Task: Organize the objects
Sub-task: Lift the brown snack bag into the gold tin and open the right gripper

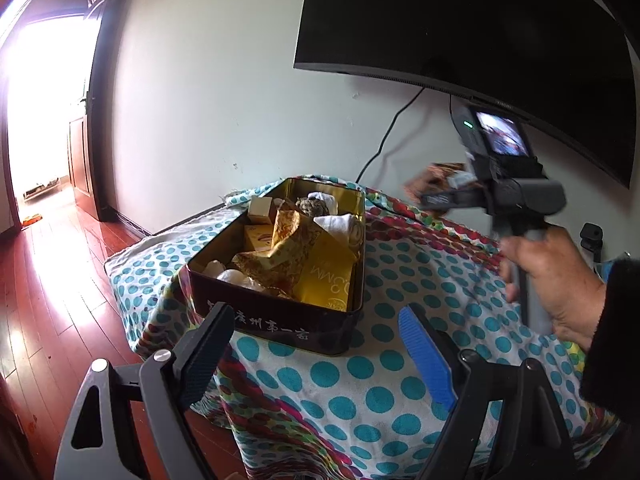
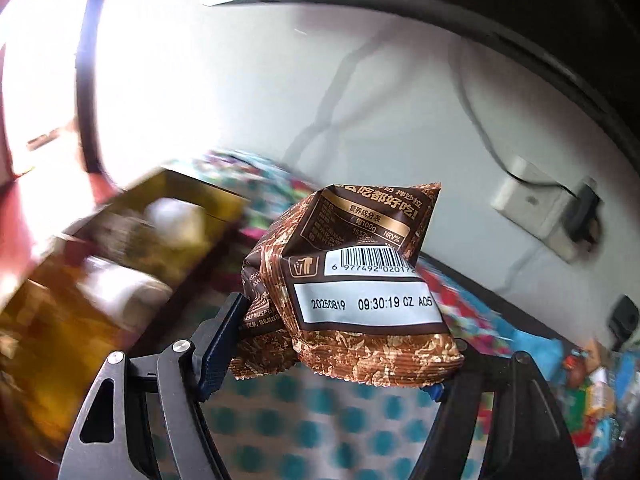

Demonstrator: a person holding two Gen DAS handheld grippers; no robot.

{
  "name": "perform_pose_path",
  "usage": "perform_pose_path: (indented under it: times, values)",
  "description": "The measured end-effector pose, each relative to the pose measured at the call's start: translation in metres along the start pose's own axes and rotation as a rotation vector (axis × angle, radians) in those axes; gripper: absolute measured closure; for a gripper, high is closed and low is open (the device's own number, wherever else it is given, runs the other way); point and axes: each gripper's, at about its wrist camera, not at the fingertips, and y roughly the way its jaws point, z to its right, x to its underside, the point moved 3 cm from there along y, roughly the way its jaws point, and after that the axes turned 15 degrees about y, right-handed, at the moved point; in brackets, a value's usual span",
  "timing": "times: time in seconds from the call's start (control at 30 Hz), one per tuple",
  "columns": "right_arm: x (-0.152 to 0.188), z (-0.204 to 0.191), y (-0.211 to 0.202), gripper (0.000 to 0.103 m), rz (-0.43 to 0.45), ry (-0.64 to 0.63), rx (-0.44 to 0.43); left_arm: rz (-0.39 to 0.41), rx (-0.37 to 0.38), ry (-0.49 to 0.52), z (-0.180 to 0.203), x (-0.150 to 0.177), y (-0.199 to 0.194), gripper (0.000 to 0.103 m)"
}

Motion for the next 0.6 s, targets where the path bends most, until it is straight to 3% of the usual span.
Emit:
perform_pose_path:
  times: [0.23, 0.57, 0.6]
  values:
    - [-0.007, -0.087, -0.001, 0.032, -0.026, -0.028, -0.175, -0.013, 0.008, -0.015, -0.003, 0.002, 0.004, 0.016]
    - [0.004, -0.126, 0.051, 0.031, -0.155, -0.007, -0.213, -0.043, 0.027, -0.054, -0.01, 0.005, 0.015, 0.016]
    - [0.007, -0.127, 0.053, 0.035, -0.162, -0.01, -0.212, -0.047, 0.03, -0.059, -0.011, 0.005, 0.016, 0.016]
